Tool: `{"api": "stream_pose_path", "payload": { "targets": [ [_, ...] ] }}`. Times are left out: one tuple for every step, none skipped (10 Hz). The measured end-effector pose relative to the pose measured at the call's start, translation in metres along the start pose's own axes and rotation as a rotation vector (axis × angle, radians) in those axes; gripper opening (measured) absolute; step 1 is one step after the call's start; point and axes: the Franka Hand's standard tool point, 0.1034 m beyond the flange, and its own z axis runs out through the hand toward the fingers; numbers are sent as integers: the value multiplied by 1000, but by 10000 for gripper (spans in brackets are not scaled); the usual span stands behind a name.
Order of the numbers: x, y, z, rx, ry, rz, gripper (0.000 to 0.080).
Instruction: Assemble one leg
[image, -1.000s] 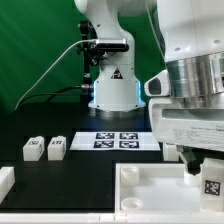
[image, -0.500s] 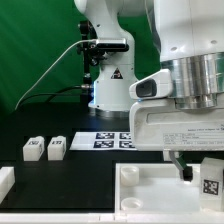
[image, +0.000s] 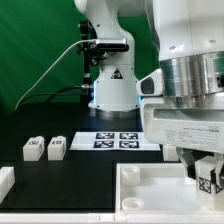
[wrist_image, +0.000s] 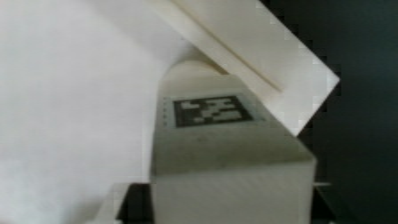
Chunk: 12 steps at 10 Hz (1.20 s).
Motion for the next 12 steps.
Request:
{"api": "stream_pose_path", "payload": {
  "targets": [
    [-2, 0, 1, -36, -22, 224, 298],
    [-3, -1, 1, -51, -42, 402, 295],
    [-4, -1, 1, -44, -65, 605, 295],
    [-4, -1, 1, -25, -89, 783, 297],
    [-2, 0, 1, -25, -88, 795, 300],
    [-3, 1, 1, -31, -81, 890, 305],
    [0, 3, 0, -40, -69, 914, 305],
    [0, 3, 1, -41, -68, 910, 329],
    [0, 4, 2, -43, -67, 910, 329],
    [-2, 4, 2, -41, -67, 908, 504],
    [-10, 4, 0, -30, -70, 908, 504],
    [-18, -1, -9, -15, -82, 903, 618]
  ]
}}
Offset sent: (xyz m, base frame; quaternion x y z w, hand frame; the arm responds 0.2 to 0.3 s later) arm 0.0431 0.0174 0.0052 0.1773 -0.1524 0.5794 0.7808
